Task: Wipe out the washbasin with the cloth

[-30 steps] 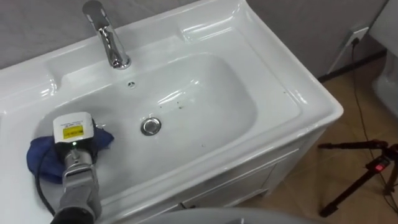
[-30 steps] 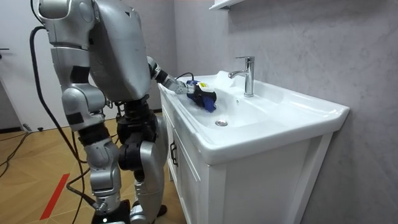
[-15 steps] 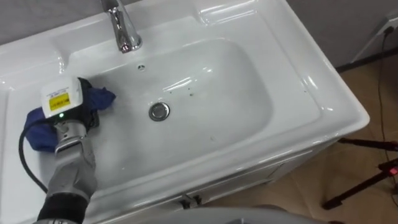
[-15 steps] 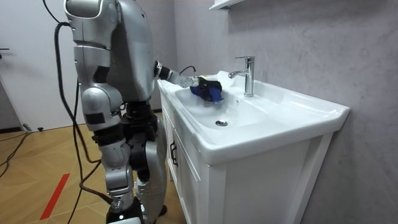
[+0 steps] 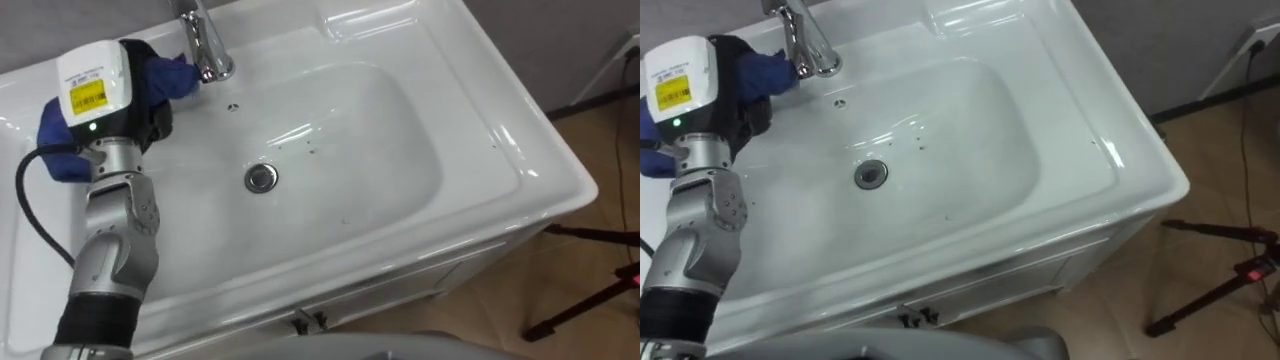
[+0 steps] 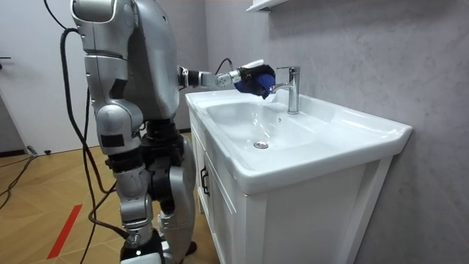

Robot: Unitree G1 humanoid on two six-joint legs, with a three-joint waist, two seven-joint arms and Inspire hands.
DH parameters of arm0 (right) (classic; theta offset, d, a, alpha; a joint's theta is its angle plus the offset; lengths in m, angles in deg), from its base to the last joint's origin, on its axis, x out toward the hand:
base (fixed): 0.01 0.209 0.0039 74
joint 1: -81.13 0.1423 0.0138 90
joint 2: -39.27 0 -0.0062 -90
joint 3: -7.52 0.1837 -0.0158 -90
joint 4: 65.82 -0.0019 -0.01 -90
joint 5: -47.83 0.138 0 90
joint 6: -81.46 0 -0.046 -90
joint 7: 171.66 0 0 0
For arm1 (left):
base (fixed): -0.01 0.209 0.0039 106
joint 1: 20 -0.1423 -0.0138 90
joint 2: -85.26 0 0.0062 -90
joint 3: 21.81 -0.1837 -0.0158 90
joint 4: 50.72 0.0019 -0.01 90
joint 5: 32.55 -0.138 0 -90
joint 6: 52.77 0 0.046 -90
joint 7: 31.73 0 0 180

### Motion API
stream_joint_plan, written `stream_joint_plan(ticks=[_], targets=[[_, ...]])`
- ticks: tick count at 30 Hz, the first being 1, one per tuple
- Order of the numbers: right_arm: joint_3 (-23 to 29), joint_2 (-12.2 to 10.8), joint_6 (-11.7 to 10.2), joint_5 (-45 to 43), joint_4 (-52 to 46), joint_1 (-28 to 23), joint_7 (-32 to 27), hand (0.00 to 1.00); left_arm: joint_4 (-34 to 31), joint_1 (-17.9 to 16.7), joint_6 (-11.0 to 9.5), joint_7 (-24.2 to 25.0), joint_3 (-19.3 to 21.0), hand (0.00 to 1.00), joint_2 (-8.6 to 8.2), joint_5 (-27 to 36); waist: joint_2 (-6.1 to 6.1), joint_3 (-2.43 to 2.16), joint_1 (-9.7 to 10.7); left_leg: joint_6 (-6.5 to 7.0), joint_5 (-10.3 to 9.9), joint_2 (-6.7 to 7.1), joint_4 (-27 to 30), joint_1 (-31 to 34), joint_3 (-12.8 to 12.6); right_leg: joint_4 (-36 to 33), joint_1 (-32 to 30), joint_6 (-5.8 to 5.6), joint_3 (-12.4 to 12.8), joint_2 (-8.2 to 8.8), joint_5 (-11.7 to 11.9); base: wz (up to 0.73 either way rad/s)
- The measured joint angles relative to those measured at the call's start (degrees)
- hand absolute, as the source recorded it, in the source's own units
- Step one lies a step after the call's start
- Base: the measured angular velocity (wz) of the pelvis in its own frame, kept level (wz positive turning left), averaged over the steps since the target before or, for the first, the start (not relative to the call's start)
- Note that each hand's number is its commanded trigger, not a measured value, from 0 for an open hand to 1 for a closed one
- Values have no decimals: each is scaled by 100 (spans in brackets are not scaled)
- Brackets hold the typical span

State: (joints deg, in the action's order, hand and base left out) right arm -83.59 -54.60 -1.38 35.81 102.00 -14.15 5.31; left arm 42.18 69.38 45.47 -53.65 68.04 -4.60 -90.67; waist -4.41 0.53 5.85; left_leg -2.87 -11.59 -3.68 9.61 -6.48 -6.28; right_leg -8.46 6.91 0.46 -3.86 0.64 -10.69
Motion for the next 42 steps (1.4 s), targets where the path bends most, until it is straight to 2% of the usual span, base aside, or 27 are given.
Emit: stream_joint_plan(ticks=[3,8,13,17,19,23,25,28,33,37,42], targets=[[-2,-1,-3,31,-21,-56,7,0,-252,0,-19,-74,42,100,44,6,8,-24,-79,13,8,32,0,-13,7,-6,4,-18,-2,28,-10,0],[-7,-7,-16,110,-19,-53,-33,0,-293,-1,-19,-243,248,100,49,6,21,-44,-181,13,8,38,-1,-18,62,-7,39,-21,-61,34,-12,7],[-18,3,-24,223,-53,-132,-106,0,-292,-3,-39,-352,435,100,106,46,-36,-77,-324,13,8,37,-1,-25,104,-14,64,-21,-103,33,-12,3],[32,9,-15,196,-131,-168,-103,0,-285,-23,-66,-478,742,100,149,425,-86,-48,-406,13,8,39,-6,-87,116,-13,119,-22,-121,34,-12,2],[77,17,-8,133,-193,-186,-96,0,-241,-35,-63,-500,909,100,149,460,-69,-33,-442,13,8,40,-7,-88,112,3,121,-25,-116,35,-15,-2],[77,59,44,127,-246,-229,-23,0,-78,-218,119,-490,1079,100,150,460,-91,-50,-474,13,8,47,-5,-71,110,56,130,-25,-116,38,-16,0],[72,66,48,127,-254,-249,34,0,102,-364,283,-430,1130,100,150,460,-116,-68,-480,13,8,47,-5,-70,119,59,135,-25,-119,36,-16,0],[74,69,53,127,-302,-244,72,0,200,-570,408,-378,1133,100,150,467,-104,-70,-493,13,8,47,-5,-48,120,73,128,-25,-125,38,-16,0],[83,68,146,114,-455,-277,67,0,212,-797,468,-380,1209,100,150,465,-73,-67,-517,13,8,50,-7,-36,172,58,128,-25,-151,34,-16,2],[225,66,167,49,-493,-277,64,0,215,-809,422,-416,1472,100,150,461,-69,-65,-610,13,8,48,-7,-53,178,50,135,-25,-164,34,-16,0],[243,65,170,48,-619,-284,69,0,235,-842,445,-412,1597,100,150,461,-35,-65,-695,13,8,51,1,-50,176,60,141,-25,-173,39,-16,0]])
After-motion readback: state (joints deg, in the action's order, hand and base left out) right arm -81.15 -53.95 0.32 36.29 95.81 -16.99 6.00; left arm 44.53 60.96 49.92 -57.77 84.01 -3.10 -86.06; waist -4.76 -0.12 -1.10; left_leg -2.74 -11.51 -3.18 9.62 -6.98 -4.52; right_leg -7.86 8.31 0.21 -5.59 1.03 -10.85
